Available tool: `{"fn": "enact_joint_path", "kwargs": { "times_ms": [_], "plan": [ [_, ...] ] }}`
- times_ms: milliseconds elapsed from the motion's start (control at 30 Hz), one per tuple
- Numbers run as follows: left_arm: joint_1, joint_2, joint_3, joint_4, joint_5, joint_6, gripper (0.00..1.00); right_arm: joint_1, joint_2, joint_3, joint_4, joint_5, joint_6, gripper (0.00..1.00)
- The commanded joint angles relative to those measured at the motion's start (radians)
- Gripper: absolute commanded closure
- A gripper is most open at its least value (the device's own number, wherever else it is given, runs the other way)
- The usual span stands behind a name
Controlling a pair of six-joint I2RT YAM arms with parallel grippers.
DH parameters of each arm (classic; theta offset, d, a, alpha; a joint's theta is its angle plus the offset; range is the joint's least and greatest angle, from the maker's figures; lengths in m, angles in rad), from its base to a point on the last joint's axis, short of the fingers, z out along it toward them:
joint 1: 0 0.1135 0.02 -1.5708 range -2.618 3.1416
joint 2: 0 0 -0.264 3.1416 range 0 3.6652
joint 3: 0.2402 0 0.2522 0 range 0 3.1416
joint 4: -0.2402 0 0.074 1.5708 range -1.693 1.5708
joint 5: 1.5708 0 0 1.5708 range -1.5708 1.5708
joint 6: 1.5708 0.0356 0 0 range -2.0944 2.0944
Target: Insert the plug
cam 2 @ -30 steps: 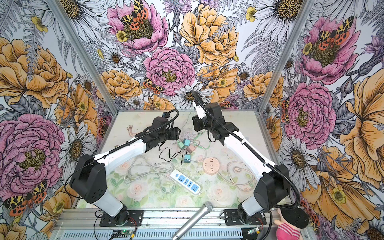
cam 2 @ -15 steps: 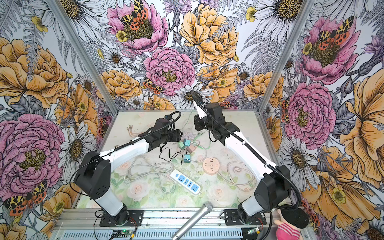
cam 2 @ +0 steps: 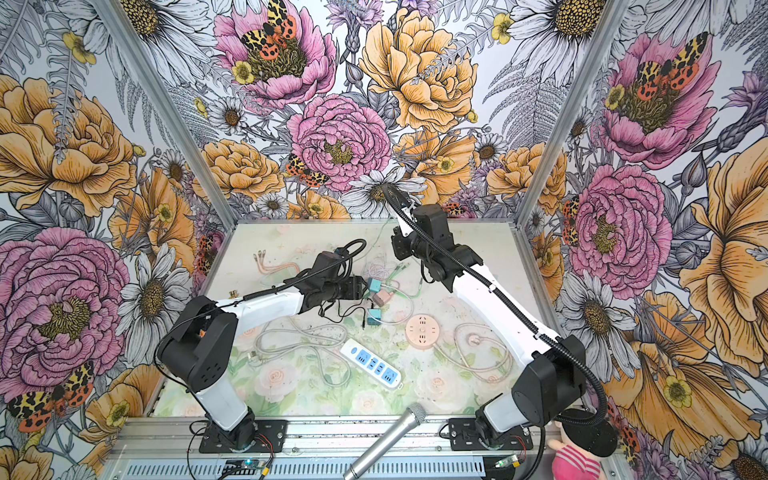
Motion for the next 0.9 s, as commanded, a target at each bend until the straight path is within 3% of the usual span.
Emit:
{"fn": "enact_joint_path", "kwargs": {
  "times_ms": [0, 667, 867],
  "plan": [
    [-0.003, 0.026, -0.006, 0.069, 0.037, 0.013, 0.3, 0.007, -0.027, 0.001, 0.009, 0.022, -0.011, 1.0],
    [0.027, 0.178, 0.057, 0.082, 0.048, 0.091, 0.35, 0.006, -0.035, -0.006, -0.025, 0.055, -0.03, 1.0],
    [0.024, 0.154, 0.06, 0.083, 0.011, 0.1, 0.35, 0.006, -0.03, -0.007, -0.032, 0.07, -0.038, 1.0]
  ]
}}
